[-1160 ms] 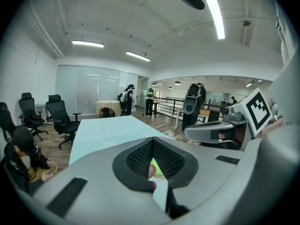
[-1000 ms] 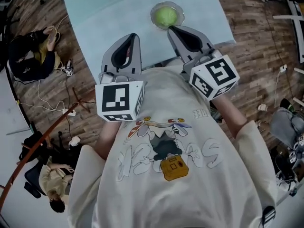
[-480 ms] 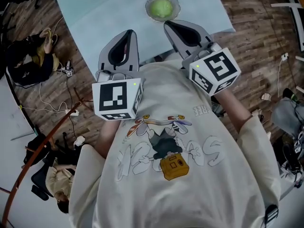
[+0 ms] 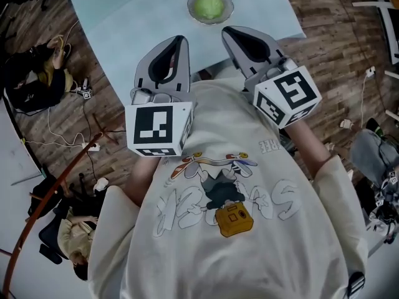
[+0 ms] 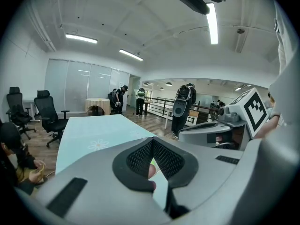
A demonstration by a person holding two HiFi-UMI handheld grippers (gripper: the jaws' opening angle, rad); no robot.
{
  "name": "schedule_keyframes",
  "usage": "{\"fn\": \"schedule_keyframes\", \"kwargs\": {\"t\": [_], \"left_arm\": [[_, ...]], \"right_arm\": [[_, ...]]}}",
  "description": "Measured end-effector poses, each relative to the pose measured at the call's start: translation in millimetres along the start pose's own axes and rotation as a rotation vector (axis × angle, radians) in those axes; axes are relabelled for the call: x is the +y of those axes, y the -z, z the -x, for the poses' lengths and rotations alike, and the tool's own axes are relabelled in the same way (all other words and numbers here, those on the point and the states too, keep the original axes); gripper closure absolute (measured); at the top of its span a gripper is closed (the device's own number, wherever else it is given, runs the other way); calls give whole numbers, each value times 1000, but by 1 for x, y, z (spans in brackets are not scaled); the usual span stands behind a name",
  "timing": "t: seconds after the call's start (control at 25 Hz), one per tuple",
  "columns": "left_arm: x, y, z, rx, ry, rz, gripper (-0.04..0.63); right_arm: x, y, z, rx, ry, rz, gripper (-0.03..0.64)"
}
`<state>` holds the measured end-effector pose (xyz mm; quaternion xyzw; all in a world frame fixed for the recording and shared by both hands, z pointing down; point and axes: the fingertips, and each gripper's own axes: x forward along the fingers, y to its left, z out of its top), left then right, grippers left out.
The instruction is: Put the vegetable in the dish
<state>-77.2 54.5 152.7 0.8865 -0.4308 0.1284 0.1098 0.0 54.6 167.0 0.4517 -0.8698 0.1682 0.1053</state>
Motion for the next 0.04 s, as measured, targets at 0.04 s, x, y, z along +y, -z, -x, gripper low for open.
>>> {"fn": "schedule_keyframes", "kwargs": {"t": [0.04], "left_arm": [[-3,0,0,1,8,-1,589]], "right_arm": [[0,0,2,0,4,-1,594]]}}
